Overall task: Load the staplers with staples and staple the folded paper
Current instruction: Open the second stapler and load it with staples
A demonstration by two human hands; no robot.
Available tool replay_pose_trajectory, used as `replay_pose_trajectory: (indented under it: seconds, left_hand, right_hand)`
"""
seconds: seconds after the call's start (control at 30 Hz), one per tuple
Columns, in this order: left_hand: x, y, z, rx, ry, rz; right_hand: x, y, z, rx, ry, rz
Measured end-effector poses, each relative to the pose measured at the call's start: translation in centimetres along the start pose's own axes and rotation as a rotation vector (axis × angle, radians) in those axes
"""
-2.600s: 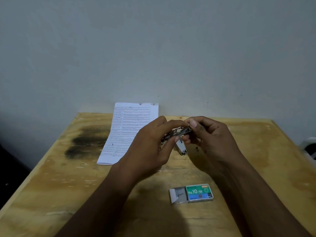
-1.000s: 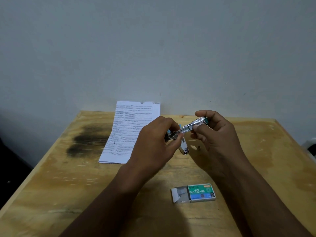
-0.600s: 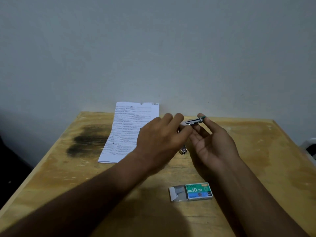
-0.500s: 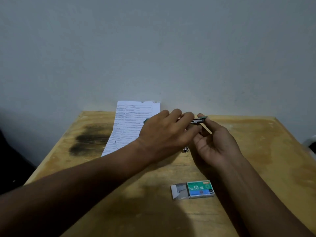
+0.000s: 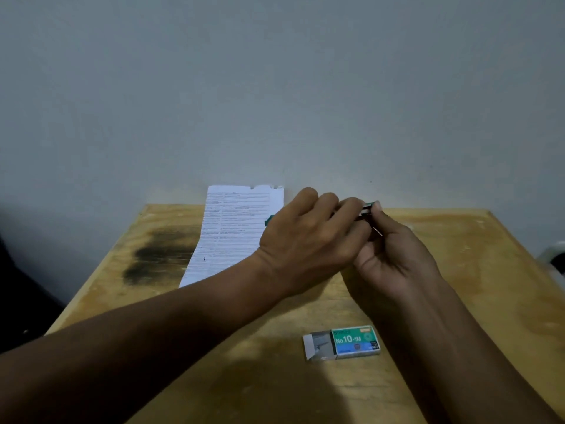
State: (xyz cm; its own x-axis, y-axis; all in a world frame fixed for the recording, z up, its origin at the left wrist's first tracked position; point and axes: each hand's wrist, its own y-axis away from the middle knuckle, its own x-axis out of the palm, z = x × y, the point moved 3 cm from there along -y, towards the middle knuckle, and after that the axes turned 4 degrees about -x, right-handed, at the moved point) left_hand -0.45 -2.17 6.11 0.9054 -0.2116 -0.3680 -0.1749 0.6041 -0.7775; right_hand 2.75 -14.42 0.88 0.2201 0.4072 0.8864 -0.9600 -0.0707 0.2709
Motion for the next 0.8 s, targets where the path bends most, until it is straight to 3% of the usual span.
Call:
replay_pose_trajectory:
  seconds: [0.17, 0.27, 0.4, 0.5, 0.57, 0.67, 0.8]
  left_hand:
    - [1.0, 0.4, 0.4, -0.132, 0.078, 0.056]
    - [1.9, 1.5, 0.3, -0.267, 0.237, 0.266]
    - [1.7, 1.7, 0.3, -0.675, 0.560, 0.419]
    - [2.2, 1.4, 0.9, -1.056, 0.819, 0.452]
    - [2.6, 1.4, 1.1, -1.208, 0.932, 0.425]
    - [2.8, 1.8, 0.9, -1.276, 1.039, 0.405]
    - [1.9, 1.8, 0.6, -1.115, 0.990, 0.281]
  right_hand:
    - [-0.1, 0.0, 0.2, -0.118, 0.066, -0.002]
    - [0.0, 0.3, 0.6, -0.236, 0.155, -0.011]
    - [0.2, 0.7, 0.9, -0.326, 0.255, -0.002]
    - [0.6, 0.6, 1.0, -0.371, 0.301, 0.036]
    - [0.7, 0.5, 1.0, -0.366, 0.287, 0.060]
    - [0.6, 0.3, 0.7, -0.298, 0.221, 0.075]
    - [0.0, 0.1, 0.5, -0.167, 0.069, 0.007]
